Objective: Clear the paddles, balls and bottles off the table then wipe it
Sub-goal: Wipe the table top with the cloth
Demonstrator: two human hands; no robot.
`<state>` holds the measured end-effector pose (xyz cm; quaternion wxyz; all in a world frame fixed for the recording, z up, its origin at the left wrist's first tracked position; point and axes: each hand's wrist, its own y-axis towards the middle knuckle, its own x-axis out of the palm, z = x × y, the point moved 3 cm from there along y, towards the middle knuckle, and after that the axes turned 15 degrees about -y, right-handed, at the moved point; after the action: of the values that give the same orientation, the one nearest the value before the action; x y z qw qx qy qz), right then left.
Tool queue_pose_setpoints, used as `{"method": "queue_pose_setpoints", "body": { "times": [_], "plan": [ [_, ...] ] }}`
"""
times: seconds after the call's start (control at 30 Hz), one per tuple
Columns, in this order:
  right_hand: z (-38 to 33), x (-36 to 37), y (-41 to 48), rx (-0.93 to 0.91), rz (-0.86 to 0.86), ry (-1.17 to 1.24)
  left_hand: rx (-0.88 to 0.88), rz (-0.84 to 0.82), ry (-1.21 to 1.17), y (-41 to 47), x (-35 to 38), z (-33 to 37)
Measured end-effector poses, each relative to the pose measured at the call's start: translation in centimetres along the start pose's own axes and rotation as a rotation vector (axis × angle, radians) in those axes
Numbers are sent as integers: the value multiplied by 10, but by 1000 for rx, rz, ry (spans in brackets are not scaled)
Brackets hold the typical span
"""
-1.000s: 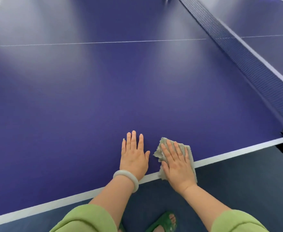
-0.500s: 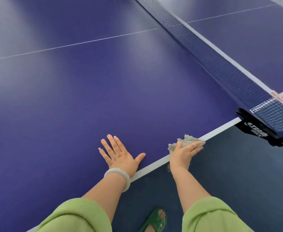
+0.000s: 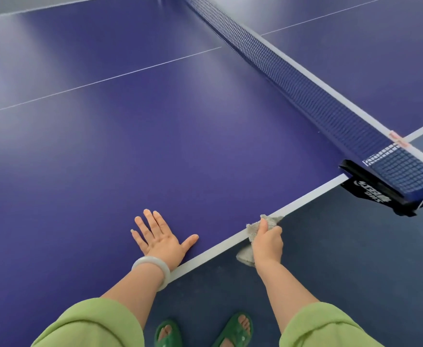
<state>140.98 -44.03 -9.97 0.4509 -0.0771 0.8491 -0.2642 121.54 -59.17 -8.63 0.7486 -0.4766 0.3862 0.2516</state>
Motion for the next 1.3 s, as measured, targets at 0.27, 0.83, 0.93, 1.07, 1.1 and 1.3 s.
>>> {"method": "queue_pose_setpoints", "body": {
  "times": [0.27,0.83,0.93,1.07,1.1,1.3],
  "plan": [
    [35,-15,-22,82,-190,-210,19,-14,-10,-2,-4,1],
    [107,-149,-64,-147,-82,-353,717,-343,168,-120,21,137],
    [134,-193,-48,-167,-53,-383,757,-404,192,-152,44,185],
    [191,-264,-17,-182,1,-434,793,-454,187,-199,90,263],
    [207,-283,-8,-184,7,-447,804,-464,185,-214,102,284],
    [287,-380,43,-205,15,-544,851,-482,199,-291,163,390]
  ]
}}
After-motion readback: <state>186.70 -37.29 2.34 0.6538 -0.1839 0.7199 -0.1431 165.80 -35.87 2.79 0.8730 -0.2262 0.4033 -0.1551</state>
